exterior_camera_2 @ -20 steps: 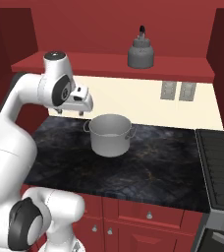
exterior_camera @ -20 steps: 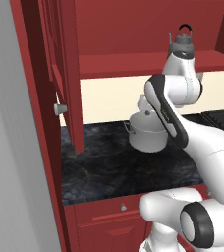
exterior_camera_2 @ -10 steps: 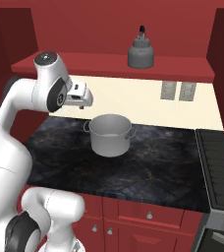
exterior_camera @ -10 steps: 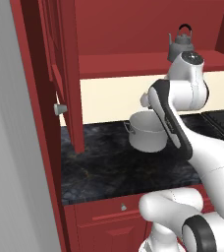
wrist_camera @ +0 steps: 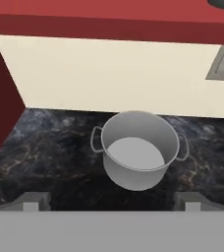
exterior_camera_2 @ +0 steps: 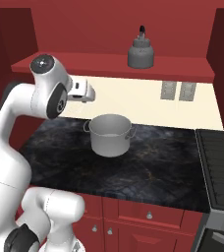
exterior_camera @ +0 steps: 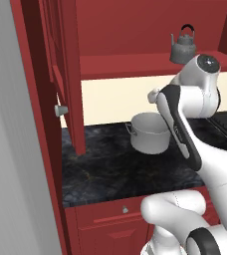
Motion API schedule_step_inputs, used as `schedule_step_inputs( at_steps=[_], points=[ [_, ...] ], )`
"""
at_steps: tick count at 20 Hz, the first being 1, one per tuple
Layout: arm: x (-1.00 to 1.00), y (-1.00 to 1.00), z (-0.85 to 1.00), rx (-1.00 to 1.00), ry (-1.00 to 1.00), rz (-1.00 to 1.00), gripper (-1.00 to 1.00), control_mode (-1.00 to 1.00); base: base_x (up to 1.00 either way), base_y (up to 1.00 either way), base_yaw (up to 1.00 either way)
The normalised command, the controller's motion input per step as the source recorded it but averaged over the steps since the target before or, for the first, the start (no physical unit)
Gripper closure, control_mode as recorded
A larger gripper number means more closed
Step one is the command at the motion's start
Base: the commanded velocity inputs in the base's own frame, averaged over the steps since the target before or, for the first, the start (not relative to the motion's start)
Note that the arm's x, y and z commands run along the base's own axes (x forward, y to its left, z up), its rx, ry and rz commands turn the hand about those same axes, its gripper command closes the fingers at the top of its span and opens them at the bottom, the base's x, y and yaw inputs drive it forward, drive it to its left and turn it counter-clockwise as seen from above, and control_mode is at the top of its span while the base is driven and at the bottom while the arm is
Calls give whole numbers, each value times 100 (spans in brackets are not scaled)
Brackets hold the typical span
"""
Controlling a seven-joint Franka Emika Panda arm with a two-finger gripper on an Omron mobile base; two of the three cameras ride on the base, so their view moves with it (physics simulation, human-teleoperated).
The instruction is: Pick the kettle from the cabinet and place it on a stove burner. Then pick the pot from the counter and place it on another stove burner. Finally, turn both burners on.
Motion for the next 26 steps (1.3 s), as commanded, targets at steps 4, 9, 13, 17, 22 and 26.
schedule_step_inputs(
  at_steps=[4,9,13,17,22,26],
  points=[
    [-3,-13,29,0,-14,0,-100,-100,0,0,0],
    [-1,-10,28,0,-16,0,-100,-100,0,0,0],
    [-3,-7,25,0,-19,0,-100,-100,0,0,0],
    [-4,-9,29,0,-20,0,-100,-100,0,0,0],
    [-1,-8,27,0,-17,0,-100,-100,0,0,0],
    [0,-12,32,0,-14,0,-100,-100,0,0,0]
  ],
)
